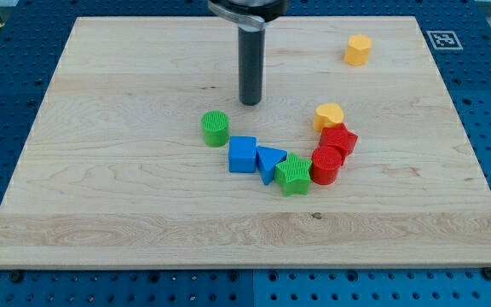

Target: Push the green circle into the blue cube

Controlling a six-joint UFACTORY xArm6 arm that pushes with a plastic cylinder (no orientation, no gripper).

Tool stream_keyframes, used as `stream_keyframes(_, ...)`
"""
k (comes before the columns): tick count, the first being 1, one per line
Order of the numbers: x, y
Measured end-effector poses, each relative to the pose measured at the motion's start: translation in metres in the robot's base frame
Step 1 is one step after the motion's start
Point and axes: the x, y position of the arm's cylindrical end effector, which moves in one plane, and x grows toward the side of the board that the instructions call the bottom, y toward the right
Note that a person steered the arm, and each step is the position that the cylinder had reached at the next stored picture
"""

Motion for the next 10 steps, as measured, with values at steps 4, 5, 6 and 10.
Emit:
stream_keyframes(4, 0.005, -0.042)
stream_keyframes(5, 0.019, -0.042)
stream_keyframes(6, 0.037, -0.042)
stream_keyframes(10, 0.047, -0.111)
